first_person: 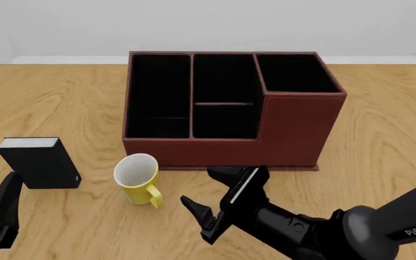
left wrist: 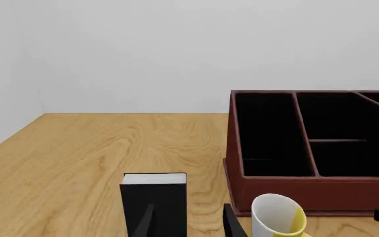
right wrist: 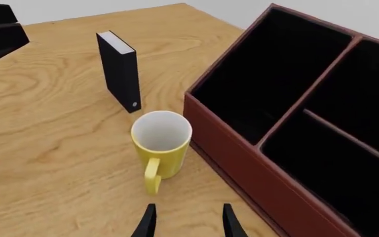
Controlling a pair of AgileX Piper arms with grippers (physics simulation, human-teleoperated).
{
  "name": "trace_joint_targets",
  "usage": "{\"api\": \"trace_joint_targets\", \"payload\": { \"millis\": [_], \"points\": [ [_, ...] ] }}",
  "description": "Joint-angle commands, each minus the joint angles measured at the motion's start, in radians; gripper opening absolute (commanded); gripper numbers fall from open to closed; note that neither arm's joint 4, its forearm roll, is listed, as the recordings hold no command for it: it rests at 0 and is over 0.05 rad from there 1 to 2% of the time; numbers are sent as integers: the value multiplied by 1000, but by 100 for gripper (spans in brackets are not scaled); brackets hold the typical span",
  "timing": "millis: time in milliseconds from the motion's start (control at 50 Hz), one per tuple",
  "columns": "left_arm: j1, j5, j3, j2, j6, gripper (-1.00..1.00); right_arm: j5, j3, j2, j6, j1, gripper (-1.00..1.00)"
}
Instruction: Pick up the yellow and white mug and place it to the right of the caddy.
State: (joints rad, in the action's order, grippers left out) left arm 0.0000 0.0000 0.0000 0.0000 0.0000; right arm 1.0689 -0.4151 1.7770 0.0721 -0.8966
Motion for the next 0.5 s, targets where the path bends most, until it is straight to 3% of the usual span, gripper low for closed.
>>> {"api": "trace_joint_targets", "payload": {
  "millis": [20,500],
  "points": [
    [0,0,0,0,0,100,-12,-50,56,10,-21,100],
    [0,0,0,0,0,100,-35,-171,204,16,-45,100]
  ]
}}
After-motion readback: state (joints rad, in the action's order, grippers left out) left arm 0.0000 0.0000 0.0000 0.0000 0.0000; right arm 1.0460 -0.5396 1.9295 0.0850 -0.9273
